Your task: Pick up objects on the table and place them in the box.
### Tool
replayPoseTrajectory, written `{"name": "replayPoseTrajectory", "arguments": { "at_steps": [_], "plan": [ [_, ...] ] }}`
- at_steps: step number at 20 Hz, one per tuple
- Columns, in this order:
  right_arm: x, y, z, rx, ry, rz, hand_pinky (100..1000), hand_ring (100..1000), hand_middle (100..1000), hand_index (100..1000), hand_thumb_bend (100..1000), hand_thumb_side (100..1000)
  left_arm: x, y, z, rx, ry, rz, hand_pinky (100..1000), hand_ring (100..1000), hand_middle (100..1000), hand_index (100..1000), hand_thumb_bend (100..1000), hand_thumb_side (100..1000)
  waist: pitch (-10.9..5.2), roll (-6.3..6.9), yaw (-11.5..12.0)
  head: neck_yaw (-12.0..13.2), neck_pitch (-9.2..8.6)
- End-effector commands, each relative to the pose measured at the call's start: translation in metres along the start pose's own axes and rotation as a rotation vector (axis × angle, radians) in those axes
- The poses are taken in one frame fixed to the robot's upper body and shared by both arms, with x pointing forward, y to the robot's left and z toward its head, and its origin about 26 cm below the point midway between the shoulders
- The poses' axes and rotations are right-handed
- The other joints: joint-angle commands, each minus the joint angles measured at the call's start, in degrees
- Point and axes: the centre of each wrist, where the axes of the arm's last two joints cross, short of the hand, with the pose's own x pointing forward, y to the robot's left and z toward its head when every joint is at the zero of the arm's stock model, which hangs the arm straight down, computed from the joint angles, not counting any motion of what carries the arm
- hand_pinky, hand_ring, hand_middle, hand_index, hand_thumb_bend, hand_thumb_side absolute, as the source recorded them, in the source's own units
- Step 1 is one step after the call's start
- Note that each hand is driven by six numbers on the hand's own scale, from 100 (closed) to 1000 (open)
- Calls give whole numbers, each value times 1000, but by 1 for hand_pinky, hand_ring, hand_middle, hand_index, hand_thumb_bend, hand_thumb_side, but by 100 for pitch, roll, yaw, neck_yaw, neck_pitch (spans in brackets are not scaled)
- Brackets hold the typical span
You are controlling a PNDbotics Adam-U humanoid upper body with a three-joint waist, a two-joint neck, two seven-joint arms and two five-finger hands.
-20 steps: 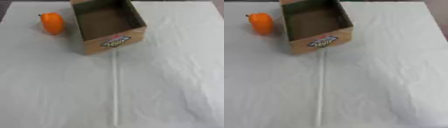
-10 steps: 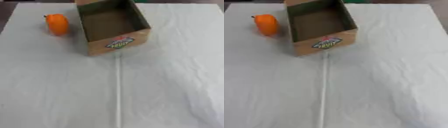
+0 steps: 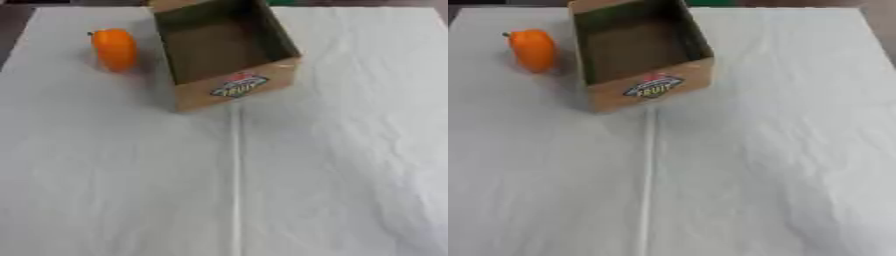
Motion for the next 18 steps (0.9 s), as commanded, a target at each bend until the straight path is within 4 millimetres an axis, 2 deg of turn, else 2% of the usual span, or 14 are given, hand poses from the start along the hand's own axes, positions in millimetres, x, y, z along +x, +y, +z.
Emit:
{"name": "replayPoseTrajectory", "arguments": {
  "at_steps": [1, 2, 4, 10, 13, 16, 18],
  "plan": [
    [7, -7, -8, 3, -41, 21, 805, 858, 883, 904, 100, 1000, -8, 4, -6, -34, 4, -59, 580, 735, 795, 948, 798, 1000, -146, 4, 7, -10, -28],
    [7, -7, -8, 4, -41, 19, 806, 856, 880, 902, 100, 1000, -8, -2, -6, -56, 7, -62, 597, 772, 794, 906, 1000, 1000, -115, 14, -28, 18, -136],
    [8, -6, -9, 6, -44, 13, 806, 855, 879, 902, 100, 1000, -4, -19, -8, -124, 24, -77, 597, 780, 795, 922, 1000, 997, -70, 30, -89, 50, -261],
    [9, -4, -10, 8, -40, 5, 806, 853, 875, 899, 100, 1000, 2, -56, -18, -320, 49, -130, 628, 824, 831, 974, 1000, 804, -42, 46, -134, 55, -329],
    [9, -4, -10, 10, -40, 2, 806, 852, 874, 899, 100, 1000, 1, -71, -21, -413, 41, -153, 642, 840, 839, 963, 938, 726, -43, 39, -147, 66, -380],
    [10, -3, -10, 11, -39, -2, 807, 852, 872, 898, 100, 1000, -2, -83, -24, -499, 35, -162, 639, 836, 822, 897, 939, 722, -49, 25, -158, 69, -412],
    [9, -3, -10, 12, -37, -3, 807, 851, 871, 897, 100, 1000, -4, -88, -28, -548, 34, -152, 633, 830, 820, 901, 937, 715, -55, 17, -158, 62, -390]
  ]
}}
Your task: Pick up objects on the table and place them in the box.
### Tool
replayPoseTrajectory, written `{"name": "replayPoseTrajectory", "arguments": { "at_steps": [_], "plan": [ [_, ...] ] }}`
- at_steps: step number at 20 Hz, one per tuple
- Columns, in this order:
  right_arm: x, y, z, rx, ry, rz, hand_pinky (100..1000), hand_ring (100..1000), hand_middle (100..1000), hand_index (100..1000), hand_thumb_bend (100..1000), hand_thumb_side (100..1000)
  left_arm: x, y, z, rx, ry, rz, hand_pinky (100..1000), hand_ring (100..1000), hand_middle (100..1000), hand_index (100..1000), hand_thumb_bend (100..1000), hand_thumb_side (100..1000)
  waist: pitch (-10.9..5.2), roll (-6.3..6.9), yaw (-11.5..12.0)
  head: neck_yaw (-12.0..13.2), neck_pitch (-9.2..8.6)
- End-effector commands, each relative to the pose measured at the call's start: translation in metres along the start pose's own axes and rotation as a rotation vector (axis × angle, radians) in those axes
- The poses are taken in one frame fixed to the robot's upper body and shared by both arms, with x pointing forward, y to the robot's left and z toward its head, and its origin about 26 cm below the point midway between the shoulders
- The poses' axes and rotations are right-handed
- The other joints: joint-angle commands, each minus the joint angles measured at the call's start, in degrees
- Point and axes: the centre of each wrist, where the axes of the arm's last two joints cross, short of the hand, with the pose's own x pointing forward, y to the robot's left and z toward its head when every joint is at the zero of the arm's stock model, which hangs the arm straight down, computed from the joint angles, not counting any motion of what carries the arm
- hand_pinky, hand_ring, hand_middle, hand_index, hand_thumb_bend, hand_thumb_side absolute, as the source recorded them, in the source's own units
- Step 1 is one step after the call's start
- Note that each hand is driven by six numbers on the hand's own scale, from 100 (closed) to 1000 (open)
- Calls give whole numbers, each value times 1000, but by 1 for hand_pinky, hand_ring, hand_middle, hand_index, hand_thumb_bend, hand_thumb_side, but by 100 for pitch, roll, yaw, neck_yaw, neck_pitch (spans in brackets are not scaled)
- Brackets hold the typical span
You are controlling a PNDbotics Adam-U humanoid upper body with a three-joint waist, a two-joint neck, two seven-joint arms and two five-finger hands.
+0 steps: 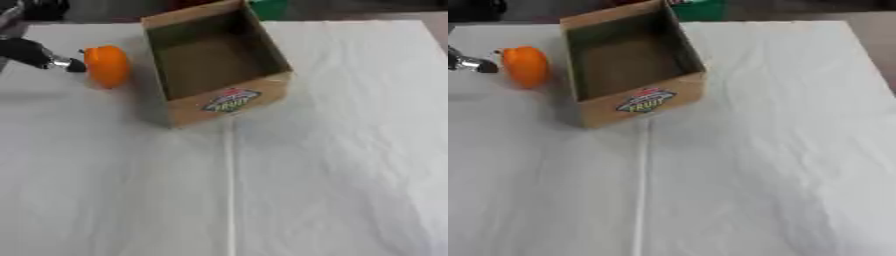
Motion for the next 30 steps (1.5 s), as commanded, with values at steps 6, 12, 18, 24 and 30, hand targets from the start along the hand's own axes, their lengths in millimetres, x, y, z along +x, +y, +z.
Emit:
{"name": "replayPoseTrajectory", "arguments": {
  "at_steps": [6, 12, 18, 24, 30],
  "plan": [
    [6, -4, -6, 1, -23, -2, 808, 850, 867, 890, 100, 1000, 2, 21, -9, -93, 10, 7, 618, 819, 818, 953, 936, 692, -115, -31, -28, 66, -52],
    [6, -3, -5, 3, -19, -7, 809, 849, 865, 887, 100, 1000, 14, 32, -12, -125, 0, 56, 604, 802, 835, 951, 929, 706, -84, -40, -56, 106, -89],
    [7, -2, -6, 3, -16, -13, 811, 847, 863, 885, 100, 1000, 25, 26, -17, -137, -51, 150, 580, 766, 857, 933, 891, 661, -50, -37, -86, 111, -113],
    [7, -1, -6, 4, -18, -20, 812, 853, 862, 885, 100, 1000, 31, 18, -22, -148, -38, 199, 558, 746, 802, 928, 565, 555, -14, -25, -130, 130, -127],
    [8, 0, -6, 2, -20, -29, 813, 853, 860, 882, 100, 1000, 32, 10, -25, -146, 12, 206, 504, 702, 779, 911, 272, 467, 6, -14, -160, 135, -141]
  ]
}}
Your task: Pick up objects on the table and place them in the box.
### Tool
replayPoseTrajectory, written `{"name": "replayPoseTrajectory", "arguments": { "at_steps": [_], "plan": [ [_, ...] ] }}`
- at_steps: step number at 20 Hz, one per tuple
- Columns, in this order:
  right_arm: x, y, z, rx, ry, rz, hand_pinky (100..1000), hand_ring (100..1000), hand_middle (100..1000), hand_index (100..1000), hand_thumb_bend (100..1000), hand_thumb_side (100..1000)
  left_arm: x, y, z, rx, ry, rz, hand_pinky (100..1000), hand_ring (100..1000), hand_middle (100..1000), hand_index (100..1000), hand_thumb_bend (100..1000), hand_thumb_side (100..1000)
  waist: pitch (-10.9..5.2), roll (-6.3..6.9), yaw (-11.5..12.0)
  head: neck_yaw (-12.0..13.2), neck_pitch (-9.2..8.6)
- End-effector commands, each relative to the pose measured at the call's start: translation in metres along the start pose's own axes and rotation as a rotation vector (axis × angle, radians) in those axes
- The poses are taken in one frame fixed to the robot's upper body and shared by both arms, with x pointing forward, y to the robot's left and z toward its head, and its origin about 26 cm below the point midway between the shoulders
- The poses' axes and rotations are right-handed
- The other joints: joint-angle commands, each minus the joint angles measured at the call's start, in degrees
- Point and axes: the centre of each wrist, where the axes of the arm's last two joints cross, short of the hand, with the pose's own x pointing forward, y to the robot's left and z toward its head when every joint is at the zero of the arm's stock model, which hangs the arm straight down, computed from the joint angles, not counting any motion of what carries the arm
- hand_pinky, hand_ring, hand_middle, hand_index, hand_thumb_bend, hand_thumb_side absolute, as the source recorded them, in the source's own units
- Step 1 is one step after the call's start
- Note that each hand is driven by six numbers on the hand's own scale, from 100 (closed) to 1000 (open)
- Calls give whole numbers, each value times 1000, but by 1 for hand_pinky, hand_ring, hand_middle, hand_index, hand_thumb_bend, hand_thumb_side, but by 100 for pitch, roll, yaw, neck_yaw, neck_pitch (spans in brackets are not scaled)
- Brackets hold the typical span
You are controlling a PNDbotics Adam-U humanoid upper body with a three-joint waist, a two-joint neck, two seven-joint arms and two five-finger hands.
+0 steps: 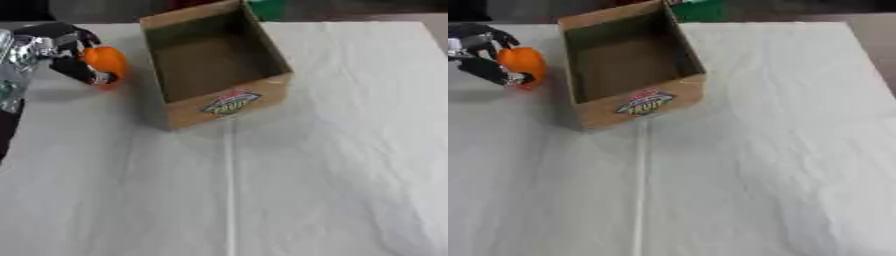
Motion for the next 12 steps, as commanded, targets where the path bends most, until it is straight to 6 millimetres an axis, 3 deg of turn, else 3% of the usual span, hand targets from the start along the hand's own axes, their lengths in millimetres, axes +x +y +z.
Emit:
{"name": "replayPoseTrajectory", "arguments": {
  "at_steps": [1, 4, 12],
  "plan": [
    [7, -5, -7, -6, -37, 0, 814, 853, 860, 882, 100, 1000, -3, 14, 3, 45, 32, -2, 494, 684, 770, 898, 216, 445, -112, -4, -18, 13, -60],
    [7, -5, -6, -11, -36, -3, 815, 853, 860, 882, 100, 1000, -3, 12, 2, 58, 34, -1, 442, 620, 743, 864, 100, 392, -112, -3, -18, -8, -40],
    [6, -5, -6, -24, -30, -12, 818, 849, 855, 879, 100, 1000, -2, 12, 2, 120, 7, 31, 308, 483, 628, 709, 100, 354, -114, -9, -17, -21, 30]
  ]
}}
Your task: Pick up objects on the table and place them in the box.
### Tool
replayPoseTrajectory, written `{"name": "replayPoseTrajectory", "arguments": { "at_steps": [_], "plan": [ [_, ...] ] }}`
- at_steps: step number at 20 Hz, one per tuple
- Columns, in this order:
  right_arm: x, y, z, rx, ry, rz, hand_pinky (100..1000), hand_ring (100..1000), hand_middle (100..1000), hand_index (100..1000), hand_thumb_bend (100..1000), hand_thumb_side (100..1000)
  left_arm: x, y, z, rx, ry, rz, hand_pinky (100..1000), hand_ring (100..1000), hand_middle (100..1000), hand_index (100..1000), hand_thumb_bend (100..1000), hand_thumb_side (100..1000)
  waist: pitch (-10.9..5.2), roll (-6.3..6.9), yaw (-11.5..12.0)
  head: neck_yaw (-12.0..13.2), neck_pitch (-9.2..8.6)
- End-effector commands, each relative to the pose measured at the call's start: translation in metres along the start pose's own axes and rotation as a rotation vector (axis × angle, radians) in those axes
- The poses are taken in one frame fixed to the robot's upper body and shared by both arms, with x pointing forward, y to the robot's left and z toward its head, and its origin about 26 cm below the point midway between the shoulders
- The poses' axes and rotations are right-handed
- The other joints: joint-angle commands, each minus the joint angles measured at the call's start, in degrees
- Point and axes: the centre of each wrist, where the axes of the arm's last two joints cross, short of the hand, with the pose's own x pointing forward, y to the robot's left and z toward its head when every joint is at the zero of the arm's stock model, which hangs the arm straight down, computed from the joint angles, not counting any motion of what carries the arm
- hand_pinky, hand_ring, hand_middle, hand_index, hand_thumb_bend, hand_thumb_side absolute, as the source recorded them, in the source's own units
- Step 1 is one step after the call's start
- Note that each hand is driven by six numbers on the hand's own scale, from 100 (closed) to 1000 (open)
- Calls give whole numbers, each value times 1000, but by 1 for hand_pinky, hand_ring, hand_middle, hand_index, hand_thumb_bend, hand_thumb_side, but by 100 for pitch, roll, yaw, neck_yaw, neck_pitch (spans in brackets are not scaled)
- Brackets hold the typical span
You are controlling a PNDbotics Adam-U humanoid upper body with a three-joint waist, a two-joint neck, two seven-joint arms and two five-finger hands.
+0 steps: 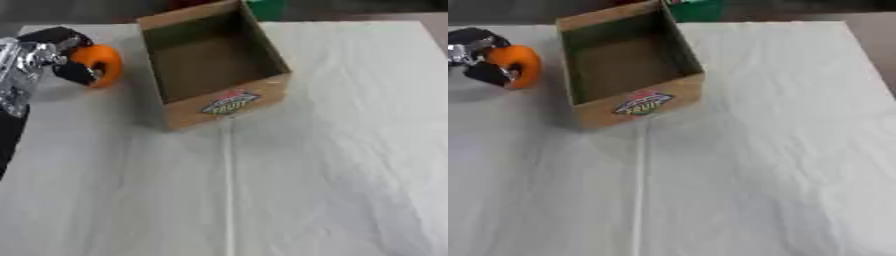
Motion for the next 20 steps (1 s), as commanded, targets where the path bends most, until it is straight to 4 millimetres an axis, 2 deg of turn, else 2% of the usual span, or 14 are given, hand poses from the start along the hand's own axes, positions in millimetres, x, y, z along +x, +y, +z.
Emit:
{"name": "replayPoseTrajectory", "arguments": {
  "at_steps": [1, 4, 10, 14, 20],
  "plan": [
    [6, -6, -6, -18, -28, 3, 818, 849, 855, 879, 100, 1000, -2, 17, 5, 80, -5, 11, 308, 481, 626, 707, 100, 357, -116, -19, -2, -12, 16],
    [6, -6, -5, -22, -23, 3, 819, 848, 853, 878, 100, 1000, -3, 19, 6, 129, -2, 17, 251, 404, 581, 650, 100, 422, -130, -24, 3, -30, 68],
    [5, -6, -4, -34, -14, -4, 819, 843, 848, 877, 100, 1000, 1, 32, 14, 276, 35, -9, 104, 221, 472, 512, 100, 446, -183, -36, 31, -48, 223],
    [4, -6, -4, -38, -11, -6, 819, 842, 846, 877, 100, 1000, 9, 42, 20, 384, 55, -38, 100, 162, 437, 476, 100, 440, -221, -43, 47, -4, 292],
    [3, -7, -2, -44, -3, -8, 819, 841, 845, 876, 100, 1000, 24, 60, 30, 554, 52, -68, 100, 132, 421, 464, 100, 432, -284, -30, 68, 9, 238]
  ]
}}
